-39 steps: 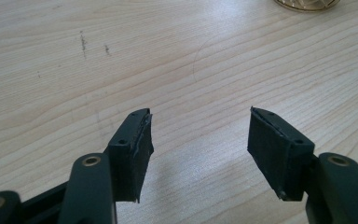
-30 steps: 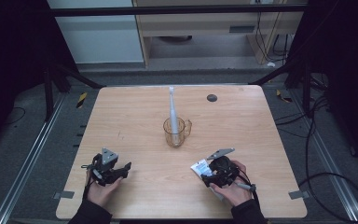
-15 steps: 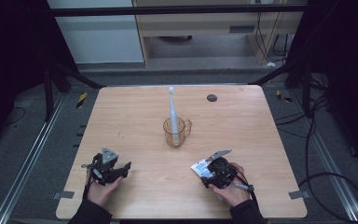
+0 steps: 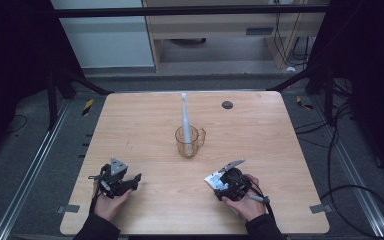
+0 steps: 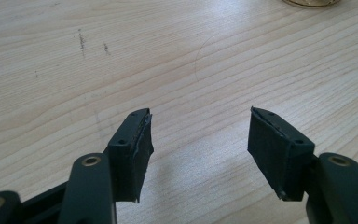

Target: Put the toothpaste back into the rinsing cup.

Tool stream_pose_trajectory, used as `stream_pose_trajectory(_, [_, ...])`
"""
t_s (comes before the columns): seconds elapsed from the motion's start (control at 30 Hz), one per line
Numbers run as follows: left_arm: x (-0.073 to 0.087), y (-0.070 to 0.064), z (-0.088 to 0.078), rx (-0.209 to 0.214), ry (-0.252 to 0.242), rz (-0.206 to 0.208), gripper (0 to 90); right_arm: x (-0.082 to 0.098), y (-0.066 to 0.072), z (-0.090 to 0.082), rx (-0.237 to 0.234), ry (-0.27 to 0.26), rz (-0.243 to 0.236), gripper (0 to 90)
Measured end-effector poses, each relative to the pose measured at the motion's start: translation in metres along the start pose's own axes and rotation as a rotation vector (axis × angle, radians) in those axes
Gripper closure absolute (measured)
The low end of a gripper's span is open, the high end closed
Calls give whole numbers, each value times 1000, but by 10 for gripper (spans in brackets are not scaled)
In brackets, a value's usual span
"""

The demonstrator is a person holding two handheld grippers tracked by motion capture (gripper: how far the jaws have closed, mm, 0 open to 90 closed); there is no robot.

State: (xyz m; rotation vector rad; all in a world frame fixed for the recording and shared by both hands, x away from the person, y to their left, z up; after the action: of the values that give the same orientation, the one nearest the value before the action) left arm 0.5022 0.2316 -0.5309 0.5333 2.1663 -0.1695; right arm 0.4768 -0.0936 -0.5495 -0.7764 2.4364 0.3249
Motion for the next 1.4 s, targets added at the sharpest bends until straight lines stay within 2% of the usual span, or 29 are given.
stream_pose_trajectory(0.17, [0, 0, 0, 1, 4, 2, 392, 1, 0, 1, 11, 1, -12, 401])
stream_pose_trajectory(0.33, [0, 0, 0, 0, 1, -1, 393, 1, 2, 0, 17, 10, -5, 433])
stream_pose_trajectory(0.63, [0, 0, 0, -1, 2, 3, 395, -2, 3, -9, 9, 3, 0, 652])
stream_pose_trajectory(0.77, [0, 0, 0, -2, 1, 1, 395, -2, 4, -12, -24, 13, 12, 681])
stream_pose_trajectory(0.87, [0, 0, 0, -1, 0, 0, 394, -3, 5, -14, -44, 1, 17, 686])
stream_pose_trajectory(0.93, [0, 0, 0, 0, 0, -2, 395, -6, 6, -17, -48, -18, 17, 688])
stream_pose_trajectory(1.13, [-1, -1, -1, -1, -2, 1, 395, -22, 7, -33, -75, -125, 28, 693])
stream_pose_trajectory(1.27, [-1, -1, -2, -2, -3, -1, 395, -40, 8, -44, -110, -206, 27, 693])
stream_pose_trajectory(1.4, [-1, 0, -2, -2, -3, -3, 395, -61, 10, -50, -118, -277, 23, 692])
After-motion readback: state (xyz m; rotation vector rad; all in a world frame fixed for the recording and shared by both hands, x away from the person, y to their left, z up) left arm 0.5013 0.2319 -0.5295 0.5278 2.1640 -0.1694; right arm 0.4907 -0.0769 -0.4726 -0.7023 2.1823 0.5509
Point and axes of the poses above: each handheld gripper's, and its own axes: z roughly forward along the jaws, x roughly out of its underside, y roughly to its left, the point moved 8 cm from there along z, roughly forward along the jaws, and after that the axes turned 5 degrees about -y, right-handed, at the moved point
